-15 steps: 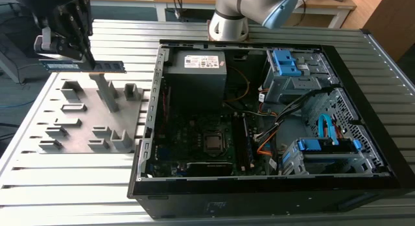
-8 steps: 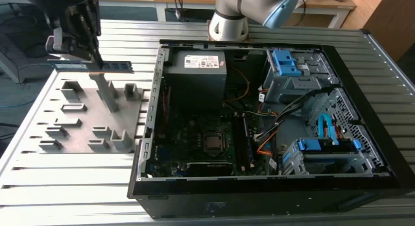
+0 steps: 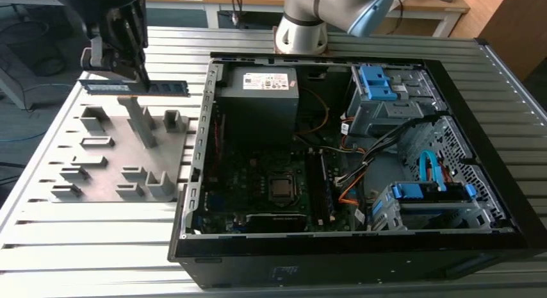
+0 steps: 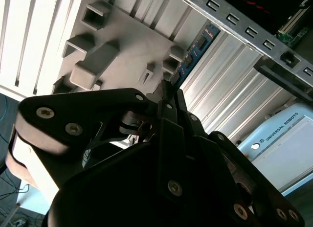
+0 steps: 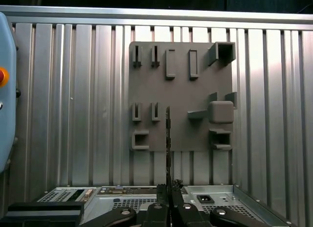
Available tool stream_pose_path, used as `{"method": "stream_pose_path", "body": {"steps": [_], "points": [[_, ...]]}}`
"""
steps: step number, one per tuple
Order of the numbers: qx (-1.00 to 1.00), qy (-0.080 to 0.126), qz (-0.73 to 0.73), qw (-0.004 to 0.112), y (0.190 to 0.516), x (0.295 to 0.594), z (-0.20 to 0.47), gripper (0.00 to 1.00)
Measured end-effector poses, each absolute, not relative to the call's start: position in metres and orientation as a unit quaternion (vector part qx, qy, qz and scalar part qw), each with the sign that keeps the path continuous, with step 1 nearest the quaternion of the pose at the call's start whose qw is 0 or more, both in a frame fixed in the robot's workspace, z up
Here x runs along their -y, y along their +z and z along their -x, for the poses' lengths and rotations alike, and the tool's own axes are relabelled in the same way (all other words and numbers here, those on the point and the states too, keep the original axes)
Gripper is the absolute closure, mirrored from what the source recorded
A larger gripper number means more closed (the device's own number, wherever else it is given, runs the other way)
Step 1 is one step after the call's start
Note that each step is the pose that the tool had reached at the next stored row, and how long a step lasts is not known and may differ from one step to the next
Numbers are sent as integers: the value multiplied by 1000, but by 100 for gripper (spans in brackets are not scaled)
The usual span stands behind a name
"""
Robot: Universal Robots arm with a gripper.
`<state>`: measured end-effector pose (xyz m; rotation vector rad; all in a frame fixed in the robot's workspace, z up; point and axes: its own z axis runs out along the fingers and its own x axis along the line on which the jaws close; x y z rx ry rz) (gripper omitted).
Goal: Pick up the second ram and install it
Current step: 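Pick up the second ram and move it above second insertion slot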
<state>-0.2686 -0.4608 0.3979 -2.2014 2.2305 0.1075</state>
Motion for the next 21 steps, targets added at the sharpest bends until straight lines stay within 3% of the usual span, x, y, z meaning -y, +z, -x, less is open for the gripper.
{"method": "stream_pose_path", "body": {"steps": [21], "points": [[-711, 35, 702, 3, 398, 461, 232, 86]]}}
